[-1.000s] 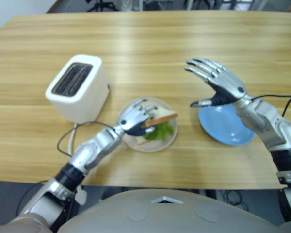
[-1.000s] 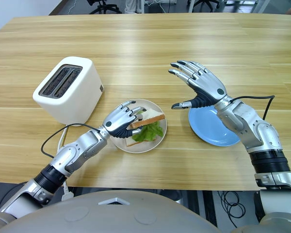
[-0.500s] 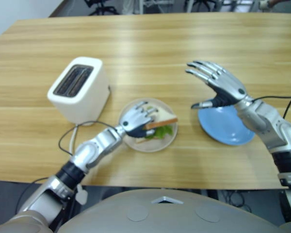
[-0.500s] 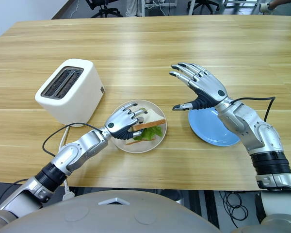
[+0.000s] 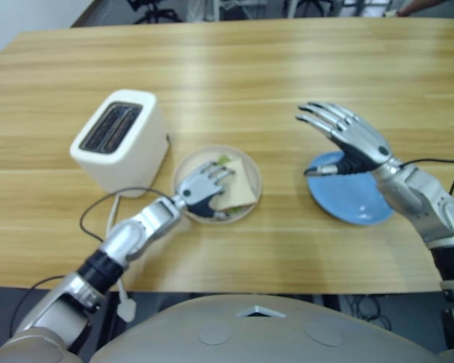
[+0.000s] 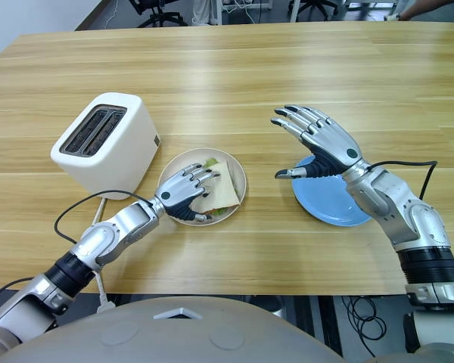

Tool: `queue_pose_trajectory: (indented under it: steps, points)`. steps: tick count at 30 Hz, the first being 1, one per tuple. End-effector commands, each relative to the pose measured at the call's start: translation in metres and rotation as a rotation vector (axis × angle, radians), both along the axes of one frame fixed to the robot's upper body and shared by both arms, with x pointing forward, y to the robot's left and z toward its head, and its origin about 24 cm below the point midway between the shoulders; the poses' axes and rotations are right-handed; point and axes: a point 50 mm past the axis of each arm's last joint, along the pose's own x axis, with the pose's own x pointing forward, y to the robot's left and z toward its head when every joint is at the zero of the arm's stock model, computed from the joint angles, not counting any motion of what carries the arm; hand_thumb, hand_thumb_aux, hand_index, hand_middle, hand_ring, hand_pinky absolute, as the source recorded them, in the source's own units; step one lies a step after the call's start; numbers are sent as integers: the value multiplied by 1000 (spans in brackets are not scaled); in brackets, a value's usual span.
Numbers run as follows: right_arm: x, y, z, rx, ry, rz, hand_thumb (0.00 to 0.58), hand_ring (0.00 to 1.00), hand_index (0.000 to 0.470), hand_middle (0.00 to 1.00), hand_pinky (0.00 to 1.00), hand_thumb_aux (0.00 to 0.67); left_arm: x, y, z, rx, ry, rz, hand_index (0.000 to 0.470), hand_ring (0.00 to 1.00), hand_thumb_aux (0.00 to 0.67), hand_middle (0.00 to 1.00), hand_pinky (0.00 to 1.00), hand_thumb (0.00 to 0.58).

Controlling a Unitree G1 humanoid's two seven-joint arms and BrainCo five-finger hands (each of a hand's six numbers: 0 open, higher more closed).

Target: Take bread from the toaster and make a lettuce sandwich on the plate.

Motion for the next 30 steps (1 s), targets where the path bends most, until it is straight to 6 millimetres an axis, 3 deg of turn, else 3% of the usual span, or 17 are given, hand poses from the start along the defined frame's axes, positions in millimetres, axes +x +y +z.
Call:
queue_pose_trajectory:
  steps: [1,16,21,26,30]
  points:
    - [-4,-6,1,-5,9,-11,0,0,0,0,0,0,-1,18,-18,110,93,64,0,0,0,0,0,0]
    - [-10,-15,-4,2,31,-35,0,0,0,0,0,0,28,41,4,88,-50,177,0,0,0,0,0,0]
    - [-11,-19,-8,16,45,-51,0,0,0,0,0,0,26,31,31,-78,-130,108,0,0,0,0,0,0]
    - [-9,-19,-14,17,73,-46,0,0,0,0,0,0,11,14,68,-335,-158,-34,0,0,0,0,0,0]
    - [-8,-17,-21,21,117,-36,0,0,0,0,0,0,14,26,85,-395,-168,10,0,0,0,0,0,0]
